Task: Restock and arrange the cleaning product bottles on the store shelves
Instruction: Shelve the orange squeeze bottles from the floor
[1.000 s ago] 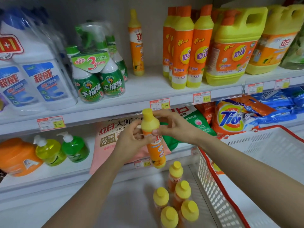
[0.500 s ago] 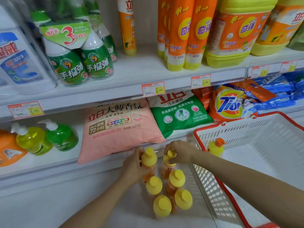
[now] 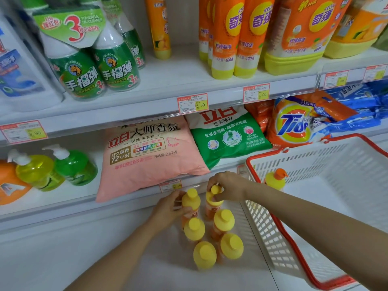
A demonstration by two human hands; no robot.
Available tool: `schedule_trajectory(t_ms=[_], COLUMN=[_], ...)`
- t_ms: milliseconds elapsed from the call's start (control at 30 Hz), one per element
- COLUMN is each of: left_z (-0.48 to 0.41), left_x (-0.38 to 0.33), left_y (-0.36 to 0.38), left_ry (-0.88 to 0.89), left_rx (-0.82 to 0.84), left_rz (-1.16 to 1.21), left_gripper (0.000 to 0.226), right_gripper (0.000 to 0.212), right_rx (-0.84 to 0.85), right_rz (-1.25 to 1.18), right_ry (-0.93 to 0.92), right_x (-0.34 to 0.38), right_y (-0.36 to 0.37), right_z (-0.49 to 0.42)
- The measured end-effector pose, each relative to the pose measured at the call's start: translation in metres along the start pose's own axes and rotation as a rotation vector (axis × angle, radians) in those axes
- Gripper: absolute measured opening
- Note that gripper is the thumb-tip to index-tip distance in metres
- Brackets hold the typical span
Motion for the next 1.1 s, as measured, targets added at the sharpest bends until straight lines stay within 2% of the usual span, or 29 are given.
schedule_trajectory(t_ms=[233,333,400,533,567,633,700,733,800,900,967,1100], left_z=[0.007,0.011,0.014,0.016,0.018,0.022,0.026,0.025,0.018,-0.003,-0.014,-0.023], left_x=[-0.010,-0.021,-0.040,-0.096,-0.111,-0.147,-0.181,-0.196,-0.215,-0.210,-0.196,-0.187], left_y=[-0.011,-0.019,-0.030,-0.055,-0.060,-0.072,-0.087,-0.096,-0.114,-0.130,-0.131,-0.132], left_ry=[0.068,0.069,0.108,0.267,0.344,0.624,0.897,0.960,0.937,0.710,0.620,0.625], left_rx=[0.037,0.070,0.059,-0.054,-0.107,-0.306,-0.532,-0.605,-0.675,-0.650,-0.606,-0.626], left_rz=[-0.193,-0.335,-0.421,-0.484,-0.474,-0.494,-0.572,-0.623,-0.750,-0.885,-0.958,-0.989], left_gripper=[0.031,0.042,0.050,0.037,0.032,0.024,0.028,0.031,0.043,0.063,0.073,0.076], right_gripper=[0.035,0.035,0.031,0.018,0.016,0.013,0.014,0.013,0.014,0.029,0.043,0.060], right_rx=[0.063,0.075,-0.002,-0.260,-0.342,-0.493,-0.622,-0.692,-0.839,-0.960,-0.933,-0.760], right_rz=[0.003,-0.035,-0.107,-0.362,-0.407,-0.502,-0.620,-0.658,-0.659,-0.643,-0.674,-0.737], right_ry=[-0.008,-0.033,-0.055,-0.105,-0.124,-0.175,-0.216,-0.223,-0.219,-0.158,-0.046,0.135], right_x=[0.001,0.000,-0.001,0.009,0.013,0.025,0.037,0.043,0.051,0.055,0.050,0.039], right_y=[-0.003,-0.015,-0.037,-0.105,-0.123,-0.160,-0.195,-0.211,-0.242,-0.276,-0.290,-0.307], right_z=[-0.003,-0.001,0.002,0.009,0.011,0.014,0.012,0.009,-0.004,-0.039,-0.067,-0.120])
Point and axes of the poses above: each hand's wrist, its own z-axis away from the middle knuckle, its own y-axis out of the palm, x = y × z, the point moved 3 cm from there along -z, towards the middle knuckle, and after that the axes turned 15 degrees about z, right-handed, at the moved point
